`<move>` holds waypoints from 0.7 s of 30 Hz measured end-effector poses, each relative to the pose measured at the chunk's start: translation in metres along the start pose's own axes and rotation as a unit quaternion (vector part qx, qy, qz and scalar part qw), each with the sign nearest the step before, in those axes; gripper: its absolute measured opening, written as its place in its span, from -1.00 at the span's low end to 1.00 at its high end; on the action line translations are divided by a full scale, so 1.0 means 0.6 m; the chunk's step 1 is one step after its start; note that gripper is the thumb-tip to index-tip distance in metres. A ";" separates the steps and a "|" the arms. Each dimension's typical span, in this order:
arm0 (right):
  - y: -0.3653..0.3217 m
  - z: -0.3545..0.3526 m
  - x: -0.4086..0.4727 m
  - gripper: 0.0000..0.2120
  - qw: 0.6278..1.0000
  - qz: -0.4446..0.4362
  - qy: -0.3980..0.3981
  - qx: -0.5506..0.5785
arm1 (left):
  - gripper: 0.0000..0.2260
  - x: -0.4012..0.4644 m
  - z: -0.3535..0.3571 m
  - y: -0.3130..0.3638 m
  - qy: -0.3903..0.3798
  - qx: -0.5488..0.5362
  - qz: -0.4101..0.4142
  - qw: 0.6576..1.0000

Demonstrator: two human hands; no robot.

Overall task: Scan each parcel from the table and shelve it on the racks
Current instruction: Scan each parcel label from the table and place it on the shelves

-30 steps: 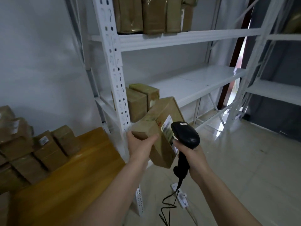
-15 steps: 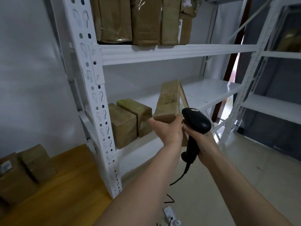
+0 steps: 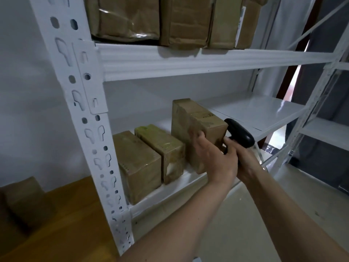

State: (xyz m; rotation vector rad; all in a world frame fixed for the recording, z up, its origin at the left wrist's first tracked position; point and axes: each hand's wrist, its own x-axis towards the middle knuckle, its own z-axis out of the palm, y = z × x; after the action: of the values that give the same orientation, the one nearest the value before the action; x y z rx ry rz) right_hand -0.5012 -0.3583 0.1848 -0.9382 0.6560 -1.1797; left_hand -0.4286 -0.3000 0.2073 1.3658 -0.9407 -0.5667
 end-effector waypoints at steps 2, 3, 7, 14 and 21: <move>0.008 -0.002 0.018 -0.69 1.000 0.017 -0.015 0.004 | -0.29 0.010 -0.004 -0.004 -0.017 0.025 -0.010 1.000; 0.012 -0.001 0.026 -0.74 1.000 0.022 -0.019 0.005 | -0.27 0.016 -0.008 -0.004 -0.027 0.039 -0.017 0.999; 0.023 0.012 0.049 -0.86 0.999 0.031 -0.032 0.022 | -0.20 0.031 -0.021 -0.004 -0.052 0.077 -0.031 0.995; 0.041 0.041 0.049 -0.83 0.998 0.030 -0.056 0.020 | -0.14 0.014 -0.039 -0.009 0.010 0.184 -0.032 0.982; 0.053 0.061 0.031 -0.85 1.000 0.029 -0.001 0.000 | -0.27 0.010 -0.045 -0.023 0.097 0.172 -0.040 0.979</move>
State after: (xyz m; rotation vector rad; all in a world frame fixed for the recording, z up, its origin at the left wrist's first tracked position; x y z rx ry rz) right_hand -0.4503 -0.3635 0.1754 -0.9137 0.6779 -1.1270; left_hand -0.4006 -0.2916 0.1968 1.7425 -0.8520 -0.3294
